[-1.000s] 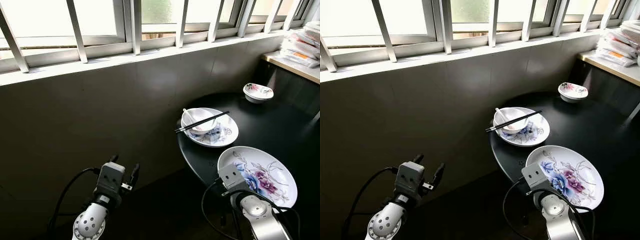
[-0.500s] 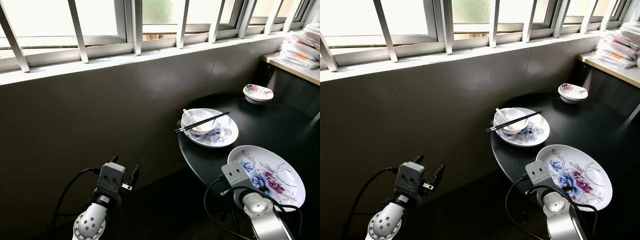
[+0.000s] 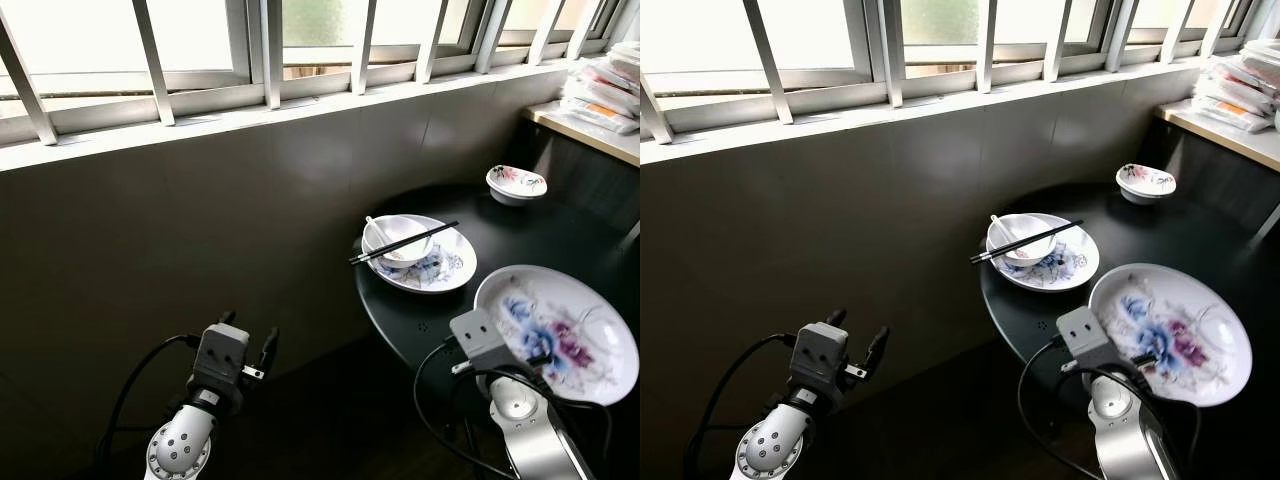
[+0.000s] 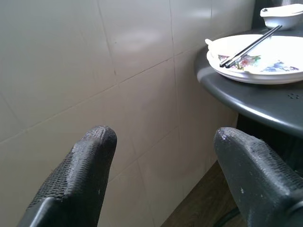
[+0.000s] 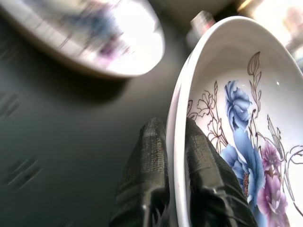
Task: Kitchen organization
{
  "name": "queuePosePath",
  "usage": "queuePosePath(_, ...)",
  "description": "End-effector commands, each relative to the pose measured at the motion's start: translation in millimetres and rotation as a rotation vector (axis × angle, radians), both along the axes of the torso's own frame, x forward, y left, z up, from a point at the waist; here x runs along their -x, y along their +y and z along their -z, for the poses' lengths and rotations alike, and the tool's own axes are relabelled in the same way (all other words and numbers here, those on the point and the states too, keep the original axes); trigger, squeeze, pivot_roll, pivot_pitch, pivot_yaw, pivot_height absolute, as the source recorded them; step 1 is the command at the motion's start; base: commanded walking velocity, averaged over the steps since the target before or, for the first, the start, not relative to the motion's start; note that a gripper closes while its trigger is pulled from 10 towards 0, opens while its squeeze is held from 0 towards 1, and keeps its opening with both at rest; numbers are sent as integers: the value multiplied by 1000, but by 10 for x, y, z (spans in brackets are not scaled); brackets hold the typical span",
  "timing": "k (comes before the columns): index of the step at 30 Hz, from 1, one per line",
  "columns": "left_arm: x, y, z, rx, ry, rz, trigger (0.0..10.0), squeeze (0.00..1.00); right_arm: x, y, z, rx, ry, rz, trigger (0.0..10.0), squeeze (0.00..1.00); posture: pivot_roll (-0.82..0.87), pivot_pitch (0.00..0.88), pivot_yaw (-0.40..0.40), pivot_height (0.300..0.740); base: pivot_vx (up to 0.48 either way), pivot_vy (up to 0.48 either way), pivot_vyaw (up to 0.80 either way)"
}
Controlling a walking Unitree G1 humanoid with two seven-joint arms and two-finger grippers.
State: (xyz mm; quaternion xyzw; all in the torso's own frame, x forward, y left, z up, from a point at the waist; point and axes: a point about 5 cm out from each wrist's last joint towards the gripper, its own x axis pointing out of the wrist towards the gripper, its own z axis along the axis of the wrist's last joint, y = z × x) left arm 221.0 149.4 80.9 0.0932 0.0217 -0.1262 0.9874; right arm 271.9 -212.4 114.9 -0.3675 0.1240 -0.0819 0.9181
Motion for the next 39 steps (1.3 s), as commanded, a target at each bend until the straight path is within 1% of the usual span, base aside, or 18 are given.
queuePosePath(1,-6,5,18,9,14,-7,10000,0,-31,71,-196,45,-119,-43,0,0,24,0,-57,740,0,0,0)
queuePosePath(3,-7,10,16,13,12,-13,10000,0,-46,184,-290,70,-186,-123,0,0,23,0,-56,740,0,0,0)
queuePosePath(5,-7,14,13,17,9,-19,10000,0,-44,321,-319,62,-210,-217,0,0,23,0,-56,740,0,0,0)
queuePosePath(7,-7,17,11,20,8,-24,10000,0,-33,427,-315,56,-223,-293,0,0,23,0,-56,740,0,0,644)
queuePosePath(11,-8,17,9,17,6,-25,10000,0,-6,540,-293,60,-239,-367,0,0,27,0,-57,740,0,279,800)
queuePosePath(20,-17,19,-1,21,-1,-22,10000,0,11,621,-285,36,-257,-434,0,0,26,0,-57,740,0,480,800)
queuePosePath(25,-20,18,-3,21,-3,-21,10000,0,75,766,-222,-49,-228,-536,0,0,29,0,-55,740,0,480,800)
queuePosePath(27,-21,19,-6,20,-6,-20,10000,0,106,824,-164,-93,-185,-587,0,0,29,0,-55,740,0,478,800)
queuePosePath(29,-23,22,-9,22,-8,-22,10000,0,132,859,-133,-148,-156,-617,0,0,29,0,-54,740,0,472,800)
queuePosePath(30,-23,22,-9,22,-8,-22,10000,0,132,859,-133,-148,-156,-617,0,0,29,0,-54,740,0,472,800)
queuePosePath(31,-23,24,-16,23,-15,-22,10000,0,154,879,-113,-161,-144,-635,0,0,29,0,-53,740,0,0,800)
queuePosePath(34,-21,24,-22,22,-21,-21,10000,0,168,878,-74,-184,-124,-638,0,0,30,0,-54,740,0,0,800)
queuePosePath(39,-21,28,-46,-5,-45,-21,10000,0,152,855,-78,-173,-132,-640,0,0,30,0,-52,740,0,0,800)
